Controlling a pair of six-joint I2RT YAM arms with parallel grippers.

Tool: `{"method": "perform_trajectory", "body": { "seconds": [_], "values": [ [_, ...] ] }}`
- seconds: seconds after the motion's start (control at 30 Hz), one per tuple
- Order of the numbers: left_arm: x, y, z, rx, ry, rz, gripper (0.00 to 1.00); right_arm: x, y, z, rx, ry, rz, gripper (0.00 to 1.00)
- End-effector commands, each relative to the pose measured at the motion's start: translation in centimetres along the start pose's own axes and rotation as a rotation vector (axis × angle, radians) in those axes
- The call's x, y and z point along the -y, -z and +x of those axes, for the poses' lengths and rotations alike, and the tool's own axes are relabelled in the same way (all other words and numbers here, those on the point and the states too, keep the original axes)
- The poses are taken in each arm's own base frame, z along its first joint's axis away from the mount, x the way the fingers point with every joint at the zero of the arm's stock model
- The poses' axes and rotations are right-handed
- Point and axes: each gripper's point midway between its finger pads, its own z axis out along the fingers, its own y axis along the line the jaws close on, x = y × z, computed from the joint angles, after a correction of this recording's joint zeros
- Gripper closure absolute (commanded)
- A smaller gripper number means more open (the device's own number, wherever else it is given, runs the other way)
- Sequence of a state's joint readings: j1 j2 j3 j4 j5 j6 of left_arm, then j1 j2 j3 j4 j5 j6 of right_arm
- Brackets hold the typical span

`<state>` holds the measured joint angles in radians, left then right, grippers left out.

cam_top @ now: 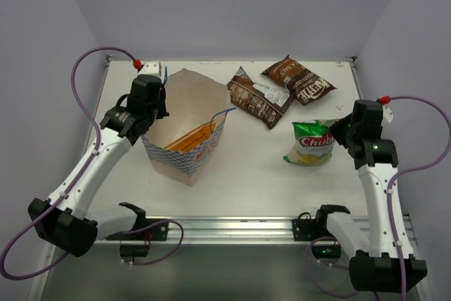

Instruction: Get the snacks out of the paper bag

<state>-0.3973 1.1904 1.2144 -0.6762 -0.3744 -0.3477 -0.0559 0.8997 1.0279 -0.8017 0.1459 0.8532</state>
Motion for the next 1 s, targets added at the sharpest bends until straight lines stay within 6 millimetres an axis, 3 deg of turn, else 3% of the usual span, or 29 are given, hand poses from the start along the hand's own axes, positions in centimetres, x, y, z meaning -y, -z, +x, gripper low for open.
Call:
{"method": "perform_trajectory", "body": {
  "seconds": [0.0,0.17,0.37,0.5,0.53,0.57,0.6,0.63,0.77,0.9,0.97],
  "values": [
    [-0.5,1.1,-1.9,0.061,0.01,-0.002,1.0,-0.1,1.6,-1.1,0.064,-0.072,-0.031,1.0],
    [-0.4,1.2,-2.3,0.066,-0.001,0.002,1.0,1.7,-2.0,-0.4,0.003,-0.111,0.1,1.0],
    [-0.4,1.4,-2.6,0.071,-0.006,0.005,1.0,1.5,-6.5,-2.7,-0.006,-0.175,0.177,1.0],
    [-0.2,1.5,-2.5,0.069,0.001,0.022,1.0,1.9,-8.3,-4.9,0.011,-0.224,0.227,0.81],
    [-0.1,1.5,-2.4,0.067,0.003,0.023,1.0,1.8,-8.6,-5.1,0.009,-0.228,0.23,0.62],
    [-0.1,1.6,-2.5,0.069,0.005,0.029,1.0,1.8,-9.0,-5.3,0.005,-0.223,0.237,0.57],
    [0.0,1.6,-2.5,0.069,0.006,0.032,1.0,1.4,-8.9,-6.0,0.022,-0.221,0.228,0.5],
    [0.2,1.6,-2.6,0.07,0.007,0.04,1.0,1.0,-8.8,-6.5,0.034,-0.21,0.216,0.34],
    [0.5,1.7,-2.9,0.079,0.005,0.057,1.0,-1.1,-7.4,-8.3,0.08,-0.152,0.115,0.12],
    [0.7,1.9,-3.7,0.101,-0.01,0.073,1.0,-5.1,-3.9,-9.6,0.12,-0.047,-0.076,0.02],
    [0.8,1.9,-3.8,0.104,-0.018,0.077,1.0,-6.0,-2.5,-9.5,0.118,0.016,-0.111,0.01]
  ]
}}
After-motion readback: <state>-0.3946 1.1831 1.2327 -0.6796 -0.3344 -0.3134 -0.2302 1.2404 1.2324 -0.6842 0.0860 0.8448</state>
